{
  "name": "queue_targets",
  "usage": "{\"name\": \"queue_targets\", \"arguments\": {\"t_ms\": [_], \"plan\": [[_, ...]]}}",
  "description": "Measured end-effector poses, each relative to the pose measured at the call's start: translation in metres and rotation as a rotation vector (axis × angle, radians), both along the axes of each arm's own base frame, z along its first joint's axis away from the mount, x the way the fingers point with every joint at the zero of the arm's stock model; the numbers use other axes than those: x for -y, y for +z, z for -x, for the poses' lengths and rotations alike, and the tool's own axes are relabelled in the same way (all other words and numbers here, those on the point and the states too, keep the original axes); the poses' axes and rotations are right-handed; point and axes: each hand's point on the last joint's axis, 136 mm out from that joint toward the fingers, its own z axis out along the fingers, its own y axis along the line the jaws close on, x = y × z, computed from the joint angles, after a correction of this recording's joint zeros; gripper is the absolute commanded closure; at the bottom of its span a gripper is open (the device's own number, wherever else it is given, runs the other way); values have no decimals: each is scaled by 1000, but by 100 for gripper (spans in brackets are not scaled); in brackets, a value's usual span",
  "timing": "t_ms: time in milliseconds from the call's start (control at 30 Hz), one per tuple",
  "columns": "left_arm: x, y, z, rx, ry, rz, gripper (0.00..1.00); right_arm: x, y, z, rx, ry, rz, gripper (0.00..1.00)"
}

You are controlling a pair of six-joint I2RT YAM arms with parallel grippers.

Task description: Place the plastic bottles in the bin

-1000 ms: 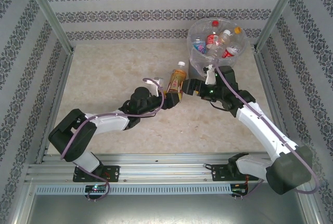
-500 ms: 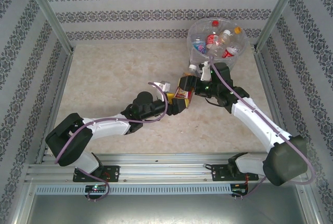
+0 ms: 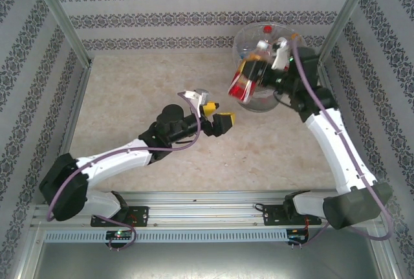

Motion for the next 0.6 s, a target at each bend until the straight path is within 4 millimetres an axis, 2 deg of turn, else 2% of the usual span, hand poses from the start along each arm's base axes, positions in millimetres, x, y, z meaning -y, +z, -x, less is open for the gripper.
{"name": "queue_targets", "arguments": {"t_ms": [100, 167, 233, 400, 600], "plan": [[-14, 4, 5, 27, 32, -57, 0, 21, 39, -23, 75, -51, 13, 44], [-22, 3, 7, 34, 52, -96, 0, 32, 54, -39, 100, -76, 27, 44], [-30, 1, 9, 35, 74, -136, 0, 40, 61, -57, 106, -94, 47, 43], [-48, -1, 13, 33, 123, -194, 0, 51, 53, -100, 73, -115, 88, 43], [-64, -11, 16, 10, 169, -243, 0, 51, 17, -140, -18, -107, 129, 41]]}}
